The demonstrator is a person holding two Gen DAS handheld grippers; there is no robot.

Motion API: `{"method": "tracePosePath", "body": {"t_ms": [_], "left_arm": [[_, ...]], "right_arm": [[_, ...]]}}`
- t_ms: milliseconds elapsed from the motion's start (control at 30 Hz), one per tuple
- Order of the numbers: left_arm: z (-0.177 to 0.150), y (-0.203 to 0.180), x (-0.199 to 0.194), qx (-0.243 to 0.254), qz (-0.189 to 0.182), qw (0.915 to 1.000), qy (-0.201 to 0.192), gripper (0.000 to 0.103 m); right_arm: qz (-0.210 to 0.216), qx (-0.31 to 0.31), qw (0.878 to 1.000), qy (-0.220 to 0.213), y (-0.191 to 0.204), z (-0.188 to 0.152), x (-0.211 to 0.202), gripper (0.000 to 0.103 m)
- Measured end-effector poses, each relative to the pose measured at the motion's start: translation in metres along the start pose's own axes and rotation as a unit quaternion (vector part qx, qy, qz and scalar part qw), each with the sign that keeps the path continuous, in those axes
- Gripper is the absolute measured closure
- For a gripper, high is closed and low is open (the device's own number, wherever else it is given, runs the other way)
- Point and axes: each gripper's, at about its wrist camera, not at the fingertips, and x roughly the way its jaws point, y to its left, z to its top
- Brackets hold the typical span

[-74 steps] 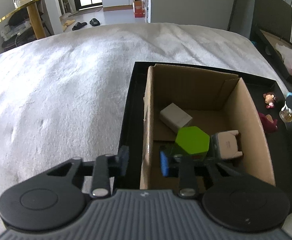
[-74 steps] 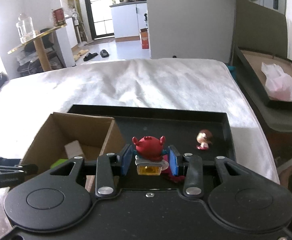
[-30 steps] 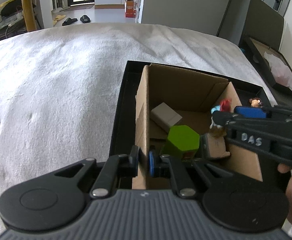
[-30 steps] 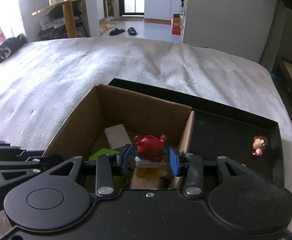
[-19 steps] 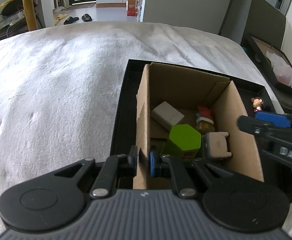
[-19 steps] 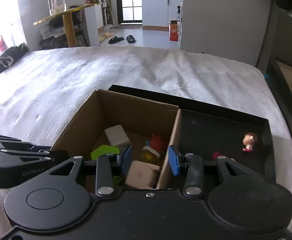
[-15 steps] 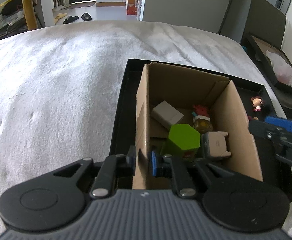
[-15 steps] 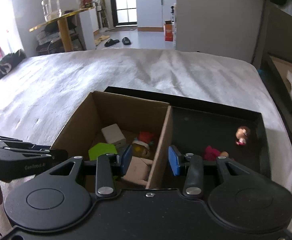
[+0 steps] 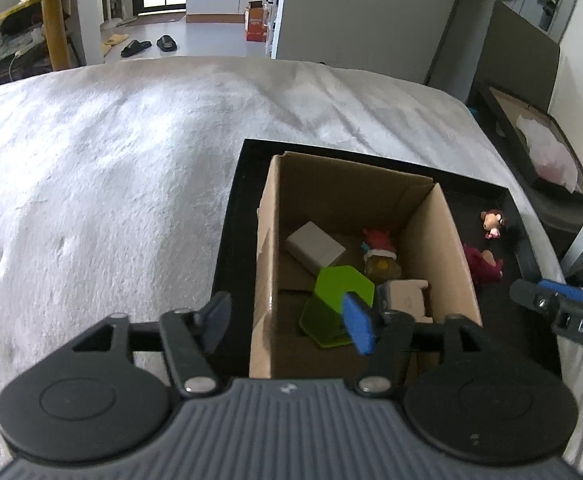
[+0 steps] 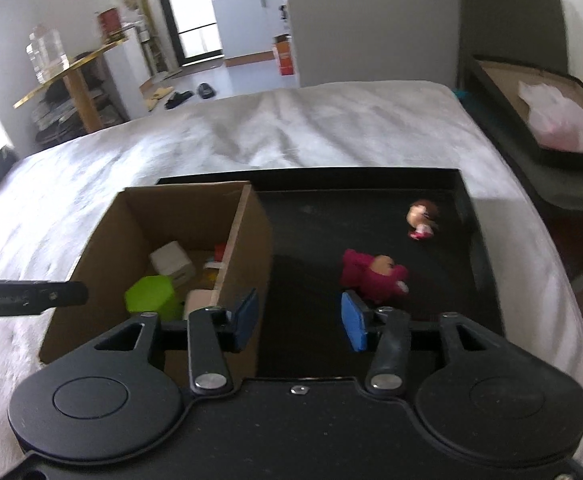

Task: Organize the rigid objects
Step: 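Move the right gripper back over the tray to the pink figure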

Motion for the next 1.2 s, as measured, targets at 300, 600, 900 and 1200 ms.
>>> {"method": "tracePosePath", "body": {"t_ms": [300,600,900,1200], "left_arm": [[0.001,-0.013,0.009,0.029,0.034,0.999,0.006,0.027],[0.005,-0.025,0.019,0.038,0.065,0.9971,0.01,0.025],[0.007,-0.03,0.032,0.038,0.119,0.992,0.019,0.024],[0.006,-0.037,0.04,0.052,0.151,0.9868,0.027,0.024]], "right_arm": [[-0.012,0.039,0.999,-0.001,-0.032,-0.008,0.015,0.044],[-0.006,0.037,0.999,0.013,-0.058,-0.009,0.046,0.044],[-0.003,-0.032,0.999,0.03,-0.061,-0.011,0.081,0.044],[-0.016,-0.116,0.993,0.026,-0.052,-0.01,0.088,0.045]]}}
